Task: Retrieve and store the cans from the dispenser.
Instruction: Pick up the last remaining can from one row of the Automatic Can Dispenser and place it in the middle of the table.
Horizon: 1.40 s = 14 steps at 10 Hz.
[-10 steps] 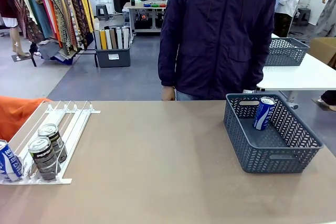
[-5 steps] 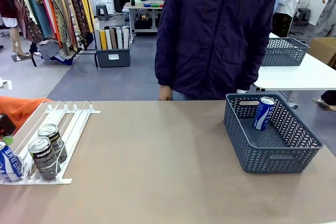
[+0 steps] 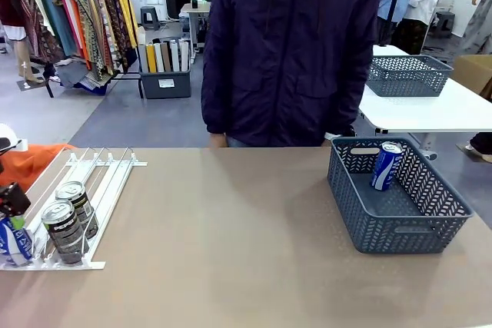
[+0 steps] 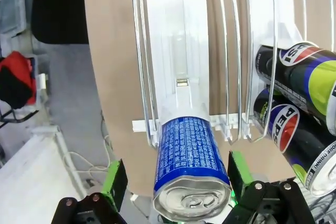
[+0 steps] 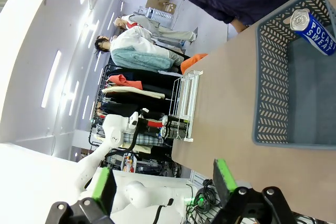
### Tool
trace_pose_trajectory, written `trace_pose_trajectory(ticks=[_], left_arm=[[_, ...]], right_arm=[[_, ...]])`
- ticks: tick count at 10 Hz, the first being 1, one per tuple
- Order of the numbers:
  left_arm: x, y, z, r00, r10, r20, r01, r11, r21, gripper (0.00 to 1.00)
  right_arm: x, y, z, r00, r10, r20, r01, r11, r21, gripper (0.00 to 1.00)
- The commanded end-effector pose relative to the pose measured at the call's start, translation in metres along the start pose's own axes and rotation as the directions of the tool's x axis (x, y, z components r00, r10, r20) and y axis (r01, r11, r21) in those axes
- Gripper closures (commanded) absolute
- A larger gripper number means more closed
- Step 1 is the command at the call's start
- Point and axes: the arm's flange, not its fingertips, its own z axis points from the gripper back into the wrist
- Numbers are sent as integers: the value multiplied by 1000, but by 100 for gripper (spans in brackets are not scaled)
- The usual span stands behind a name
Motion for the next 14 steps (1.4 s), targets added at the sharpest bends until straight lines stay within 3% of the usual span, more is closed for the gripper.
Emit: trace_pose_trajectory(ticks=[1, 4, 5, 6, 11, 14], left_arm=[[-35, -8, -22, 999, 21, 31, -21, 1000, 5, 0], [-35, -8, -23, 999, 14, 32, -14, 1000, -12, 0], [-34, -7, -23, 999, 8, 33, -7, 1000, -9, 56], [-34, -7, -23, 999, 3, 32, -3, 1000, -6, 100], [-36, -9, -20, 998, -13, 53, 14, 1000, -14, 100], [-49, -21, 21, 989, -48, 143, 49, 999, 0, 100]], right_arm=[[3, 3, -1, 1000, 14, 17, -15, 999, 29, 0], [3, 3, -1, 1000, 14, 17, -15, 999, 29, 0], [3, 3, -1, 1000, 14, 17, -15, 999, 29, 0], [3, 3, -1, 1000, 14, 17, -15, 999, 29, 0], [3, 3, -1, 1000, 14, 17, -15, 999, 29, 0], [3, 3, -1, 1000, 14, 17, -15, 999, 29, 0]])
